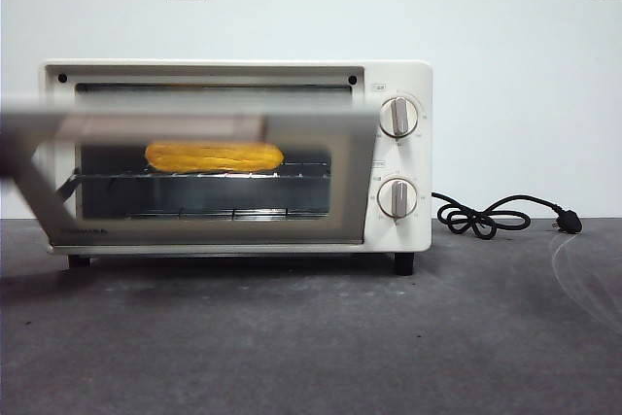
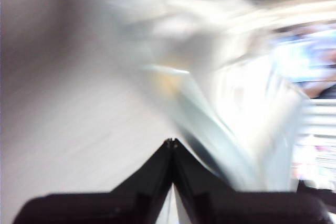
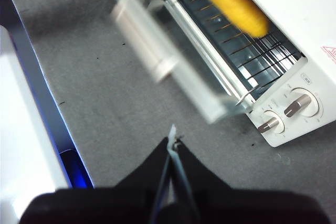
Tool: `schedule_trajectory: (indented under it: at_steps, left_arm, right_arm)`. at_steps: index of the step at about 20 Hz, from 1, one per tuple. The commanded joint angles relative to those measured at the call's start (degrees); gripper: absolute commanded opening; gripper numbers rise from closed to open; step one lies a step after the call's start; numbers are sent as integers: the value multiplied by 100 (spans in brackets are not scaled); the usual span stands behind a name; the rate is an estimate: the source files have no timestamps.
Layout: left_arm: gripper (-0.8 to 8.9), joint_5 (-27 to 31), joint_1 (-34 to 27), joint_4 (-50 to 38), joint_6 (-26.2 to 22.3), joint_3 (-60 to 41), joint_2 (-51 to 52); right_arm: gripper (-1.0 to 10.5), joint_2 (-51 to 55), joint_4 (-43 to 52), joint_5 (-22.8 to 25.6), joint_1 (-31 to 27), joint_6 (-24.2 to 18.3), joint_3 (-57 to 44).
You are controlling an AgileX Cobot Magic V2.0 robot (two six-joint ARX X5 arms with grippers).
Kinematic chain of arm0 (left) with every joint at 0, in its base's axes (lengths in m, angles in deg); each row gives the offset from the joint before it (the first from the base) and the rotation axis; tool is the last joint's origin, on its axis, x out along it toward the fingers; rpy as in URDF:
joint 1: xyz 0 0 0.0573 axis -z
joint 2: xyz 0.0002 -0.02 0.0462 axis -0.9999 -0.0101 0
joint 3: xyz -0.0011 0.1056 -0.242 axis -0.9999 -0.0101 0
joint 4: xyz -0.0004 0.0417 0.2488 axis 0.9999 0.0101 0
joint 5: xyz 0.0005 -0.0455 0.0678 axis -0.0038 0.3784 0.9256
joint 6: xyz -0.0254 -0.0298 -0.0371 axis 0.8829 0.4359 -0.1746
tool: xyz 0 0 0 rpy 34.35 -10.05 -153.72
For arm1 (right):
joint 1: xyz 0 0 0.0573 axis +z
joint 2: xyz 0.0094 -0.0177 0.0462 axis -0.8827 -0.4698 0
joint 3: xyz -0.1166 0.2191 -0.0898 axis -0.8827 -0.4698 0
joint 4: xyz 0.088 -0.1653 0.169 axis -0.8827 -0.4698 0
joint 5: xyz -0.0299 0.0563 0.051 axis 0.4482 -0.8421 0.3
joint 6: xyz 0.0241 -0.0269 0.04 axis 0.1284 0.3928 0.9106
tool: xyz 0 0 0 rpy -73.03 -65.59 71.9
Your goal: Take the corn from the table,put the corn in the oven
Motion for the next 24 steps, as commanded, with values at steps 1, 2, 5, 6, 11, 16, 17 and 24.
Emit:
schedule_trajectory:
  at_steps: [1, 2, 5, 6, 11, 16, 17, 24]
  left_arm:
    - [-8, -772, 46, -979, 498, 120, 365]
    - [-8, -702, 48, -1493, 986, 125, 527]
    - [-8, -507, 59, -2229, 1996, 127, 817]
    - [-8, -457, 59, -2201, 2090, 127, 942]
    - [-7, -382, 59, -1956, 2085, 127, 1460]
    - [-7, 48, 59, -1650, 2087, 127, 2168]
    - [-7, 234, 59, -1517, 2090, 127, 2374]
    - [-7, 1659, 168, -782, 2085, 127, 3587]
  right_arm:
    - [-16, -20, 15, -2, -4, -31, -2]
    - [-16, -20, 13, 0, -4, -31, -2]
    - [-16, -17, -28, 0, -4, -22, -2]
    - [-16, -17, -79, 0, -4, -22, -2]
    - [-16, -17, -109, 24, -4, -24, -2]
    - [-16, -17, -109, 120, -4, -24, -2]
    - [-16, -17, -109, 118, -4, -24, -2]
    - [-16, -17, -111, 136, -4, -24, -2]
